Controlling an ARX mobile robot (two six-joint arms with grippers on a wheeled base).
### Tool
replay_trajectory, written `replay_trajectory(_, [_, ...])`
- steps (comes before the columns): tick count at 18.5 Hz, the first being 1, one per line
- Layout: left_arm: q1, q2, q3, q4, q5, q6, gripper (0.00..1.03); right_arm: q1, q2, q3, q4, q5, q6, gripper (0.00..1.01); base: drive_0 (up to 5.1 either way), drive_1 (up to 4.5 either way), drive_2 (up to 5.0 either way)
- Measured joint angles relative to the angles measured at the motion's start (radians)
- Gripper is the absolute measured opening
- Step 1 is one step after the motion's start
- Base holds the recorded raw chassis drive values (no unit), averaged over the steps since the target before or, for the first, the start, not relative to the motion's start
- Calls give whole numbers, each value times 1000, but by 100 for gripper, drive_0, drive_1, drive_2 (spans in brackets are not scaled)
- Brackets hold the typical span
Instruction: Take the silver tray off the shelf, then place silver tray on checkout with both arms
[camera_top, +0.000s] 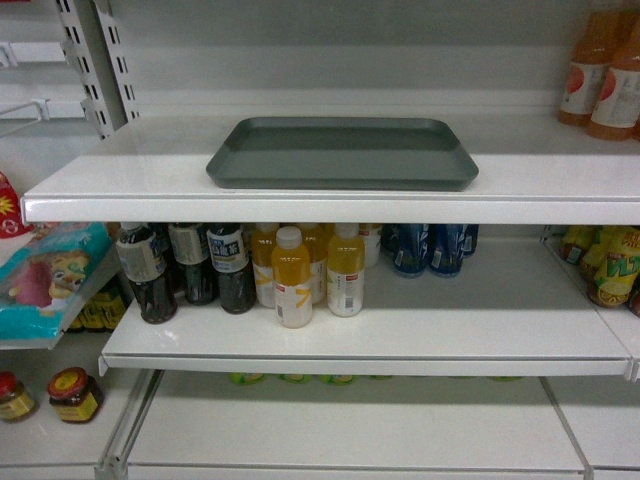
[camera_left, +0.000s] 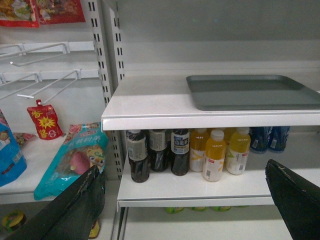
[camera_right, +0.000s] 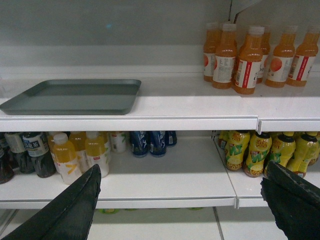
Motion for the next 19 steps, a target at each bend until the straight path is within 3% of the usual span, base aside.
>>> replay_trajectory(19, [0,0,0,1,0,0,98,0,0,0,0,0,0,98,0,0,0])
